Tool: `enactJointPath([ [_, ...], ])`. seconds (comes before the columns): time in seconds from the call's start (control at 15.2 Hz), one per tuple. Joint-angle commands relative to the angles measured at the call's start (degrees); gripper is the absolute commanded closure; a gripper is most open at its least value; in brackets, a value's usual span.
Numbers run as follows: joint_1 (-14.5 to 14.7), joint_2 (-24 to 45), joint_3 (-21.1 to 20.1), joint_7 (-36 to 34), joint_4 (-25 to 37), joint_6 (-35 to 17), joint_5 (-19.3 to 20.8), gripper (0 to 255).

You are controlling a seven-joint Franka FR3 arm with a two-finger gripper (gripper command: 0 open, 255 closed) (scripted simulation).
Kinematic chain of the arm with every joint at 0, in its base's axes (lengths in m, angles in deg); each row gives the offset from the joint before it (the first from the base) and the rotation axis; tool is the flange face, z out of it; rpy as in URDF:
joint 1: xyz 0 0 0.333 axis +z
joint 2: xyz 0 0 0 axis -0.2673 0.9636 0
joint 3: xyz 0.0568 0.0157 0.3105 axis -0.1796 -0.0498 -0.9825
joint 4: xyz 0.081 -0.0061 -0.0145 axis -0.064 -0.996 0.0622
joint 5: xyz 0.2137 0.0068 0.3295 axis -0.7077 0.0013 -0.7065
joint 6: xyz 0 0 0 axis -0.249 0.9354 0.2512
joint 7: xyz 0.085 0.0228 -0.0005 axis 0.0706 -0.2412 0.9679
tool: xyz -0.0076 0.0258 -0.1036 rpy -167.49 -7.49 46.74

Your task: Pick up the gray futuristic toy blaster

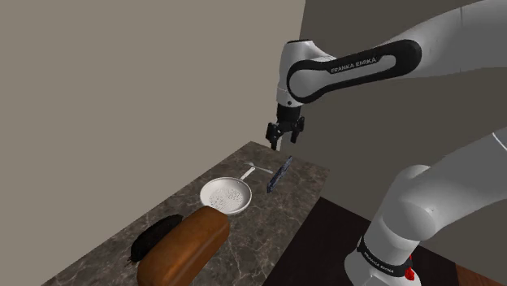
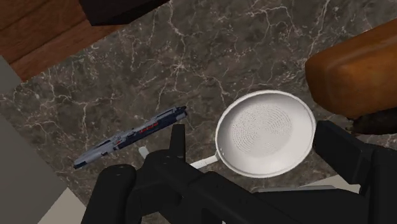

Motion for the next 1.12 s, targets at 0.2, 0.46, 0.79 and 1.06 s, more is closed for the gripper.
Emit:
enactJointPath([
  [0.2,-3.5,9.6,-0.4,-8.6,1.2,-8.5,1.1,0],
  [0.46,-6.2,17.4,0.1,-15.0,3.0,-14.5,2.6,0],
  [0.79,-9.1,27.1,1.5,-22.9,6.2,-20.9,4.5,0],
  [1.06,-10.8,34.5,3.3,-28.8,9.4,-25.2,5.6,0],
])
